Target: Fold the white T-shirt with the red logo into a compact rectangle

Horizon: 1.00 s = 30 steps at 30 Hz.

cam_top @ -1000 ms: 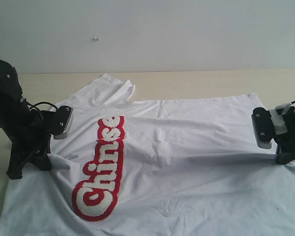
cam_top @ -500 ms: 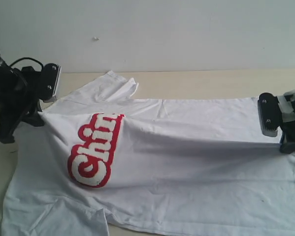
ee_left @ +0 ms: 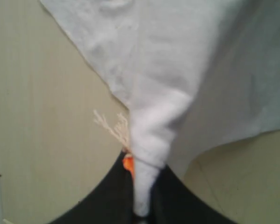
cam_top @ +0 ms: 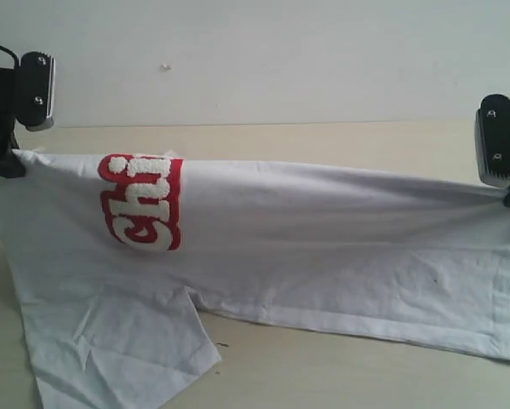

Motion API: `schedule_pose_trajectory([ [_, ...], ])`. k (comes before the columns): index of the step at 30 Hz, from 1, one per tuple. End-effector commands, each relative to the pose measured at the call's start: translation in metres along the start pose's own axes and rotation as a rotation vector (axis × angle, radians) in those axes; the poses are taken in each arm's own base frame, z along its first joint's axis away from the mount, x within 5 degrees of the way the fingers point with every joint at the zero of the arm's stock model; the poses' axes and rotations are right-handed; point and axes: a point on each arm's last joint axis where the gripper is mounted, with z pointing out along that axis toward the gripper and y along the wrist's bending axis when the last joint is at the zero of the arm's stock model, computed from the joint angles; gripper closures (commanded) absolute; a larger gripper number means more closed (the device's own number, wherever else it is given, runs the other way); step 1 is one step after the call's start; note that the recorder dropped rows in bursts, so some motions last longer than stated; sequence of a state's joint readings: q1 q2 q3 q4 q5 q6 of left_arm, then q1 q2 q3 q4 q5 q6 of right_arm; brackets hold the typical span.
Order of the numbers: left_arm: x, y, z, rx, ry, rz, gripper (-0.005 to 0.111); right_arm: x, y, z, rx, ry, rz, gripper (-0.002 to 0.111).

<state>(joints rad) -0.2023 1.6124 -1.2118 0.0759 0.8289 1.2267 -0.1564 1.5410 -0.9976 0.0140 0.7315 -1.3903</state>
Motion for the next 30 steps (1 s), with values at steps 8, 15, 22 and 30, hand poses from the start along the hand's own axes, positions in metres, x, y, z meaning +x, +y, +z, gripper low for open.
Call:
schedule_pose_trajectory([
  [8,0.012,-0.001,-0.059,-0.160,0.028,-0.041,0.106,-0.006,-0.018,-0.064,0.119,-0.074,0.126,0.108],
  [15,0.016,-0.008,-0.086,-0.204,0.017,-0.049,0.106,-0.008,-0.013,-0.091,0.103,-0.100,0.135,0.108],
  [22,0.018,-0.014,-0.107,-0.247,-0.020,-0.119,0.106,-0.007,-0.005,-0.110,0.135,-0.110,0.143,0.108],
  [30,0.023,-0.033,-0.142,-0.260,-0.062,-0.228,0.106,-0.012,0.013,-0.136,0.097,-0.201,0.221,0.108],
])
